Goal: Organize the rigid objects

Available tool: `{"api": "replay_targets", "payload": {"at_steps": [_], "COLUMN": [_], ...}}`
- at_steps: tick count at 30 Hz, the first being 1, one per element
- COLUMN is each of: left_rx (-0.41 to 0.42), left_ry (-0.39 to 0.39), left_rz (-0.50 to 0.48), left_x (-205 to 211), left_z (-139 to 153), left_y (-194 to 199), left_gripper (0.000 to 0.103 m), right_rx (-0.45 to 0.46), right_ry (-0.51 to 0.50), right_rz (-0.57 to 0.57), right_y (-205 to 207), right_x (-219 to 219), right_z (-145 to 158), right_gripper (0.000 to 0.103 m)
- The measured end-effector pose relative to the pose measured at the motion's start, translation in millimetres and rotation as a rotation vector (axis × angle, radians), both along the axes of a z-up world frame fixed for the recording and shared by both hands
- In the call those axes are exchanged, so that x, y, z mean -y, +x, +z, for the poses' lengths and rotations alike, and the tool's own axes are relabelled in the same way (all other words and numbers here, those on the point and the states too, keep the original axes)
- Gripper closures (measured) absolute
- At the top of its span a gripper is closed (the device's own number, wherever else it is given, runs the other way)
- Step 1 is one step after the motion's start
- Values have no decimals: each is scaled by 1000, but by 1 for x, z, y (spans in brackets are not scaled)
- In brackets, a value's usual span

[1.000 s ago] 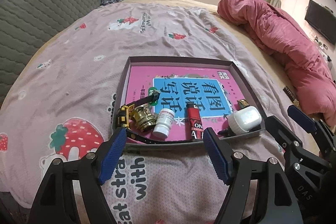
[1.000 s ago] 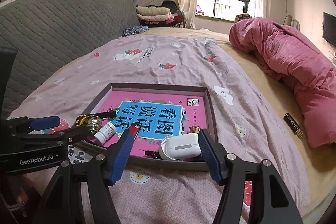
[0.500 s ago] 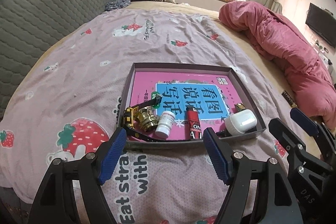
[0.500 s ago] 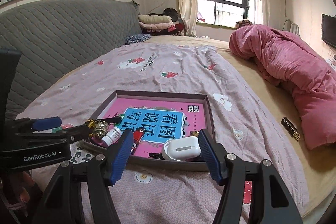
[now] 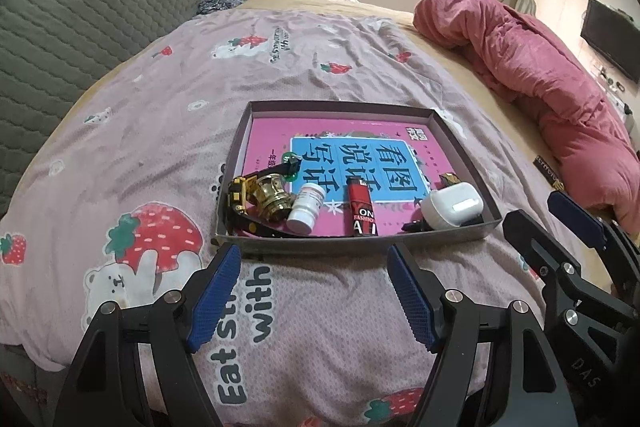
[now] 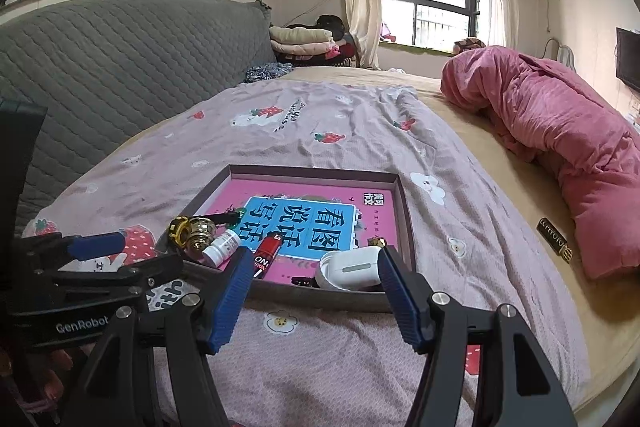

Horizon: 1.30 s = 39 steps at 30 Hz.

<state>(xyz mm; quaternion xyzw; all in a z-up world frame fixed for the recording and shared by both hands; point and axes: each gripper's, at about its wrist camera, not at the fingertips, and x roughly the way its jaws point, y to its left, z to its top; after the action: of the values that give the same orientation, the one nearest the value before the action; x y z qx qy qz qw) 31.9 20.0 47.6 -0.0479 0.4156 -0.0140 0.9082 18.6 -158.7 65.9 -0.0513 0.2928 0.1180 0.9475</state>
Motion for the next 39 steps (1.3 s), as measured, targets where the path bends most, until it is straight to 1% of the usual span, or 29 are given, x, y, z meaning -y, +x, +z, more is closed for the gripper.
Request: {"api": "replay_targets", "payload": {"at_steps": [6,12,16,21,24,39], "left_rx": [3,-12,-15,-25,-28,-40], "left_ry": [-1,-3,9,14,23,31], "left_rz": [5,15,13,6,4,1], "left_x": [2,0,2,3,4,4], "left_z": [-1,-6,-10,-18,-24,-31], "left_y": [-4,-6,-9,-9,-9,-7], "left_gripper": [26,26,26,26,26,26], "right_rx": [6,17,0,-23,-38,-70], "right_ry": [-12,-7,-16,5,-10,2], "right_rz": [-10,-19,-25,-9,-14,-22], "right_y": [-5,-7,-6,-6,-5,-6], "right_x": [-1,2,3,5,5,8], "right_z": [-2,-2,-10,-20,-26,-37], "right_gripper": [39,39,39,39,39,39]}}
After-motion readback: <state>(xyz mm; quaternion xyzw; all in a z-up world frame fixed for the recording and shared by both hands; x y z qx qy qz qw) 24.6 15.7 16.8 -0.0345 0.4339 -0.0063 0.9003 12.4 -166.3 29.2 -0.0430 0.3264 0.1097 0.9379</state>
